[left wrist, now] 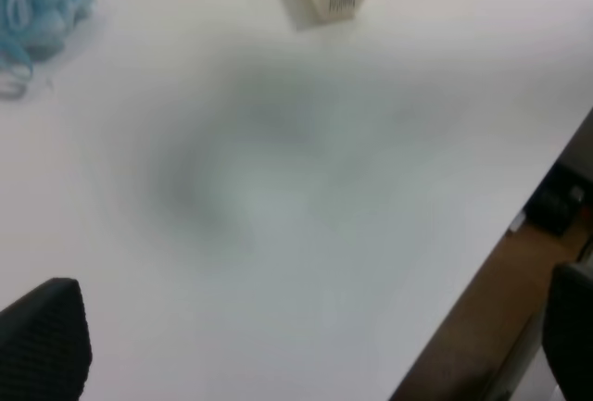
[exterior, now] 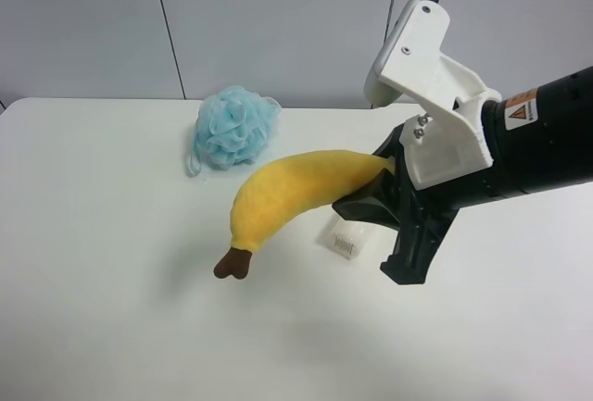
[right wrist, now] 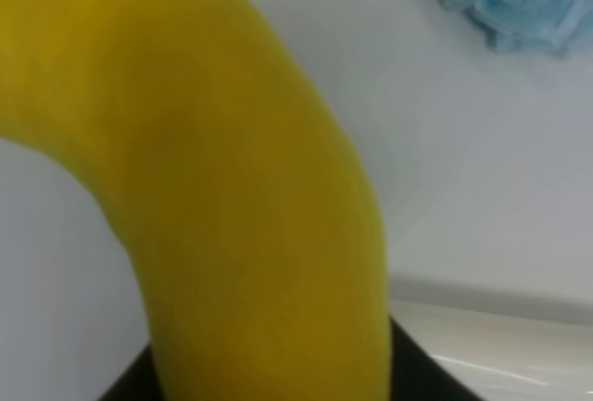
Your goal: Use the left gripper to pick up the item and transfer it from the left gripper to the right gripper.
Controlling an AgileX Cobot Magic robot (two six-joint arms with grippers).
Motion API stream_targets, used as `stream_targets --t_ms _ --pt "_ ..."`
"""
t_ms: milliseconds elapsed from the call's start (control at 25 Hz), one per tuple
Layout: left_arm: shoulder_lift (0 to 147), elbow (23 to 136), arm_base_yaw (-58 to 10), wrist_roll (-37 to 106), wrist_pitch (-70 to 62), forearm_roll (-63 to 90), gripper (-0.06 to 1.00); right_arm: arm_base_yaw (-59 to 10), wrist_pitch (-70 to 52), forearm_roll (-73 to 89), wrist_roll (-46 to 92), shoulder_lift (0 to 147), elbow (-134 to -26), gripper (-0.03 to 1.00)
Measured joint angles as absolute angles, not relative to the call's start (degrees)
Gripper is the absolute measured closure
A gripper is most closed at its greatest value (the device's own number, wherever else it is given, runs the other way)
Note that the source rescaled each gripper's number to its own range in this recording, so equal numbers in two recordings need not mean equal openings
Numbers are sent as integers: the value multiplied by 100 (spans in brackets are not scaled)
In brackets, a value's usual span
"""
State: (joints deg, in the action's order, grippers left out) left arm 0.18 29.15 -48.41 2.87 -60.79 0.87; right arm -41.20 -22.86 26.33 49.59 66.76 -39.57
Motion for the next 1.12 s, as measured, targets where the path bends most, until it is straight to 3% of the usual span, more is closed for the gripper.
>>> stream_targets --t_ms 680,840,1120 --pt "-33 2915 -4743 208 -6072 91 -5 -4120 -2268 2633 4173 6676 -3957 97" --pt "-33 2915 -4145 208 -6072 91 -5 -4120 -2292 2606 3490 6676 -3957 97" --pt "-33 2915 -2350 208 -6072 91 -5 -4030 -2325 1724 1993 6676 -3957 97"
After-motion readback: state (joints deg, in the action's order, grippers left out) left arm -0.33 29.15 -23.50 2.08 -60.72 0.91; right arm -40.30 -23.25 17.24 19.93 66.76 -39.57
